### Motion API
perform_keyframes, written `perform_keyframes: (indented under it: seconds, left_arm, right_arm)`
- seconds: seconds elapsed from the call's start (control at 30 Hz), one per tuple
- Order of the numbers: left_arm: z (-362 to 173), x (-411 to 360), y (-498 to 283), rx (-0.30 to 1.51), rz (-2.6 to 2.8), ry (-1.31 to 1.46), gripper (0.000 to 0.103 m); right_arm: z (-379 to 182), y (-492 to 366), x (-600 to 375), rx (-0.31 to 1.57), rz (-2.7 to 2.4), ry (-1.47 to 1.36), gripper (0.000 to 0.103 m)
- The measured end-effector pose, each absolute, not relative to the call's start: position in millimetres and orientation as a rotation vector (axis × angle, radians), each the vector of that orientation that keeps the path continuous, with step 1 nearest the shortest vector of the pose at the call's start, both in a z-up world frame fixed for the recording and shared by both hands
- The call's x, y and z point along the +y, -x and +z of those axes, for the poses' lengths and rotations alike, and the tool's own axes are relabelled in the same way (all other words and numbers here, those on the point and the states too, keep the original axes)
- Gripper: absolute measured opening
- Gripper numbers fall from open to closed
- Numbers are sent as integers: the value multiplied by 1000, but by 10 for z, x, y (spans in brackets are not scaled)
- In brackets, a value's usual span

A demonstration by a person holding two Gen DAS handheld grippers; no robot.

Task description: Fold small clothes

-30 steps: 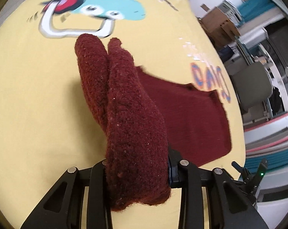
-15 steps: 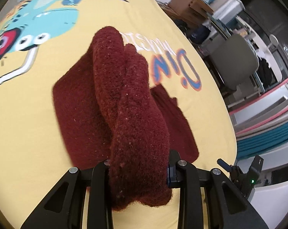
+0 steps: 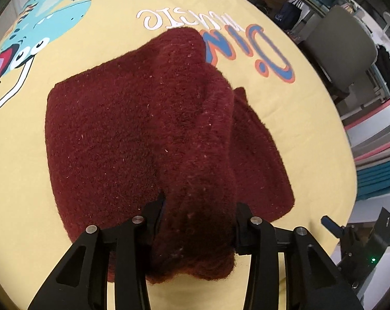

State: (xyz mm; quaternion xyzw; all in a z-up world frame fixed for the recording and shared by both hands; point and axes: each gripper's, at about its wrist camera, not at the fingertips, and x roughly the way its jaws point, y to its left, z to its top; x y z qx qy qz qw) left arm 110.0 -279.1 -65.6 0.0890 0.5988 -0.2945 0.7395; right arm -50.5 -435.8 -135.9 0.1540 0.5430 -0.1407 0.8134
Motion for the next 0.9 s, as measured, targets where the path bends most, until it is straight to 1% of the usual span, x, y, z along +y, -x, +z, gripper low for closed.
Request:
perform_keyframes:
  seconds: [0.03,0.1,0.13,0.2,0.3,0.33,0.37,0.4,0.67,0.77,0.9]
  left_arm:
    - [-658,-2806,-1085,1306,-636,-216,40]
    - [-672,-2836,-1069,1299,-619,-241,53]
    - [-670,-2838,-1070,1303,-612,-244,58]
    - [-656,-2817,-1071,1313,-617,-232,75]
    - [-556,-2812,-1053,1295,-625,-240,87]
    - [-509,-2787,-1048,1286,-633,-245,89]
    - [-454,-2758,-1033,1278,-638,-245,94]
    - [-409,-2719,-1027,1270,-644,-239,101]
    - [-7,-2218,-1043,1270,-697,-159,102]
    - [21,-1980,-1047,1248,-665,-181,102]
    - [-123,-1657,-1005,1238,-609,-203,102]
  right_arm:
    - [-1375,518,-4367,1161,-301,-331,103]
    - [-1387,534,-4382,1163,-303,-336,103]
    - [-1384,539,-4386,1163,-304,-337,103]
    - [-1384,546,-4416,1161,-308,-336,103]
    - [-1379,575,-4460,1158,-318,-341,103]
    - [-1374,580,-4467,1158,-319,-342,103]
    - [-1365,585,-4468,1157,-319,-342,103]
    - [-1352,593,-4471,1157,-320,-340,103]
    - [-1073,511,-4432,1114,-271,-349,103]
    - [-844,403,-4425,1082,-249,-357,103]
    - [-522,98,-4447,1076,-205,-387,103]
